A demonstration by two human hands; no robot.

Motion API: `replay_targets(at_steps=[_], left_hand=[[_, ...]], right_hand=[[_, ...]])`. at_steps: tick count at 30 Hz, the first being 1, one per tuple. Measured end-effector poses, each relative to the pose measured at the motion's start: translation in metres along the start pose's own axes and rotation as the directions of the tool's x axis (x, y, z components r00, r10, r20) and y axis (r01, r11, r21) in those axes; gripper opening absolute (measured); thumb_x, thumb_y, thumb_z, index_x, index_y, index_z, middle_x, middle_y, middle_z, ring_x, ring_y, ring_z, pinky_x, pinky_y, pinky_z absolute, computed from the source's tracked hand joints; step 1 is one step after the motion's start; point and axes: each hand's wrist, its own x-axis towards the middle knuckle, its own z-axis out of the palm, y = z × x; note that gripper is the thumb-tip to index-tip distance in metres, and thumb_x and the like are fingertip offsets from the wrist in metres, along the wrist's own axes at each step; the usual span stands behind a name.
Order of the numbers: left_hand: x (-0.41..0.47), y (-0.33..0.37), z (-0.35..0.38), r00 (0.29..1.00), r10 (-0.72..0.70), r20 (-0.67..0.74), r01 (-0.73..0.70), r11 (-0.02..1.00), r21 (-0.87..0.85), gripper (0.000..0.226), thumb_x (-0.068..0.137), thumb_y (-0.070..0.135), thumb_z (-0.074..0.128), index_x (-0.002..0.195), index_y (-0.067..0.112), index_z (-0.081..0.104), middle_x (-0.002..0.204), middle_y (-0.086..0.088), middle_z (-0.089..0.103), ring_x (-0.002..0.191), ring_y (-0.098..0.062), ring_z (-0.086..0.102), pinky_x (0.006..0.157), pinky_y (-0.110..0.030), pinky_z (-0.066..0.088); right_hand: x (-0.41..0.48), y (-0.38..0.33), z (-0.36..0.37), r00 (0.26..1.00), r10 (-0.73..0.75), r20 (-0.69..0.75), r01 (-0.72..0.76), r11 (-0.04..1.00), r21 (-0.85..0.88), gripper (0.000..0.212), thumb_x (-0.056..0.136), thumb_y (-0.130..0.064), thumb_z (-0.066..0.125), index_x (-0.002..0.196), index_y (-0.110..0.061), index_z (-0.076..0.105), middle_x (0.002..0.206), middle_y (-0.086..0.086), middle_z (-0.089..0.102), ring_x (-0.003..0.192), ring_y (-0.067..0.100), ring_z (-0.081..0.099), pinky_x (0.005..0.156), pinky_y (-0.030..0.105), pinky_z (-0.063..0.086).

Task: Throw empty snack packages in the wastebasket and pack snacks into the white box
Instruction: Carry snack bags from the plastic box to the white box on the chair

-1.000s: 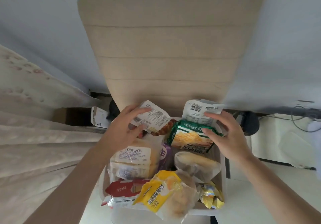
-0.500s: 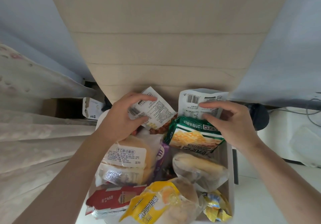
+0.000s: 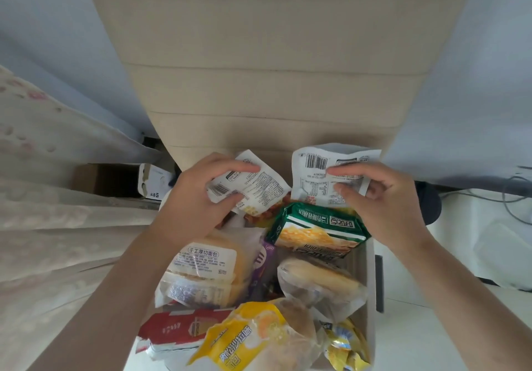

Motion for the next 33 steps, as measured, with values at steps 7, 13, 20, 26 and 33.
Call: replay_targets(at_steps=[7,13,20,26,33], left_hand=[[-0.012,0.048,-0.036,0.989,0.000,-0.151,0.004,1.000,0.026,0.056,0.080,-0.003,0.080,0.122,0.032,0.069,0.118,0.010,0.064,0.118,-0.014,0.060,0.091,-0.021,0.050],[-0.034,0.119,-0.075,0.955,-0.005,-0.296,0.004,1.000,-0.003,0.057,0.081,-0.003,0.081,0.122,0.034,0.068,0.123,0.016,0.065,0.121,-0.019,0.060,0.098,-0.039,0.054],[-0.065,0.219,-0.100,0.930,0.060,-0.363,-0.079,0.996,-0.036,0.053,0.082,0.001,0.080,0.125,0.030,0.067,0.123,0.019,0.065,0.126,-0.014,0.059,0.105,-0.044,0.052],[-0.085,0.286,-0.100,0.937,0.135,-0.321,-0.187,0.973,-0.137,0.055,0.083,0.002,0.080,0.125,0.035,0.067,0.123,0.019,0.064,0.124,-0.011,0.059,0.103,-0.044,0.053],[-0.120,0.356,-0.077,0.900,0.398,-0.176,-0.427,0.885,-0.186,0.058,0.081,-0.005,0.079,0.122,0.034,0.068,0.122,0.019,0.065,0.112,-0.006,0.061,0.086,-0.015,0.050]], right_hand=[[-0.001,-0.048,-0.012,0.992,-0.091,-0.084,0.093,0.996,0.019,0.045,0.087,0.007,0.072,0.097,-0.035,0.079,0.113,-0.010,0.074,0.115,0.013,0.067,0.082,0.036,0.061],[-0.014,-0.126,-0.045,0.971,-0.152,-0.184,0.162,0.986,0.037,0.037,0.086,0.007,0.074,0.101,-0.027,0.078,0.116,-0.004,0.074,0.115,0.017,0.067,0.078,0.038,0.063],[-0.061,-0.229,-0.089,0.964,-0.143,-0.226,0.160,0.985,0.059,0.037,0.086,0.006,0.074,0.101,-0.027,0.079,0.112,-0.014,0.074,0.111,0.009,0.067,0.074,0.041,0.064],[-0.140,-0.291,-0.120,0.923,-0.162,-0.350,0.185,0.982,0.034,0.038,0.086,0.007,0.073,0.101,-0.027,0.079,0.114,-0.012,0.073,0.111,0.011,0.067,0.075,0.040,0.063],[-0.281,-0.336,-0.146,0.817,-0.179,-0.549,0.177,0.983,-0.058,0.038,0.086,0.009,0.071,0.099,-0.025,0.079,0.113,-0.011,0.073,0.113,0.012,0.067,0.076,0.035,0.063]])
